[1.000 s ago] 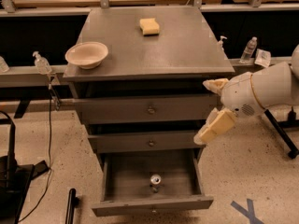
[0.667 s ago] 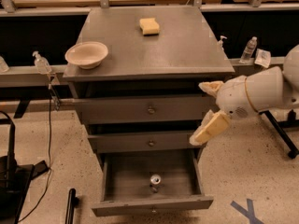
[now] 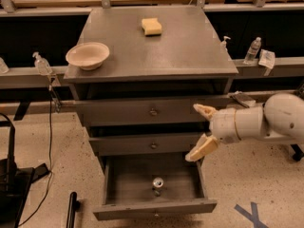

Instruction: Pick redbull can from bottom drawer and place on counter

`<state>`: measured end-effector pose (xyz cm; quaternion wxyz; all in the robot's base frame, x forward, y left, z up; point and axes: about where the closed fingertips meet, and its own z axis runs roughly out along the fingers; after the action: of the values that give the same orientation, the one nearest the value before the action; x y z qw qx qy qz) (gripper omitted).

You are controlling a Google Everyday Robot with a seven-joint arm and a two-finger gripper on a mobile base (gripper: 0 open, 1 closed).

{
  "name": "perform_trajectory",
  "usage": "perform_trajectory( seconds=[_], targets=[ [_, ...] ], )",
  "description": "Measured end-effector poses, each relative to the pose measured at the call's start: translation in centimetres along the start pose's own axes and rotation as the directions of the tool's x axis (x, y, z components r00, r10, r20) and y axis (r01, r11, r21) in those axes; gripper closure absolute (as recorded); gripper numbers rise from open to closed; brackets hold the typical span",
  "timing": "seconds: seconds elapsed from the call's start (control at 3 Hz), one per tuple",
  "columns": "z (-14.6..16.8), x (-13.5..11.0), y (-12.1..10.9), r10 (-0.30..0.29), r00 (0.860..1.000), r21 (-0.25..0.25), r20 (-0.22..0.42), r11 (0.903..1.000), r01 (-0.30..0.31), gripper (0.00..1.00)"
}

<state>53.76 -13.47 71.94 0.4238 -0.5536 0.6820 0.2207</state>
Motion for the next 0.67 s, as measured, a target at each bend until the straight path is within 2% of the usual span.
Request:
perform_trajectory(
  seconds=[0.33,0.67],
  targets=[
    [3.07,5.03,0.16,-0.08,0.995,0.003,0.056,0.9968,0.08,0.0],
    [3.04,4.65,0.18,-0.08,0.995,0.001,0.054,0.9968,0.08,0.0]
  ],
)
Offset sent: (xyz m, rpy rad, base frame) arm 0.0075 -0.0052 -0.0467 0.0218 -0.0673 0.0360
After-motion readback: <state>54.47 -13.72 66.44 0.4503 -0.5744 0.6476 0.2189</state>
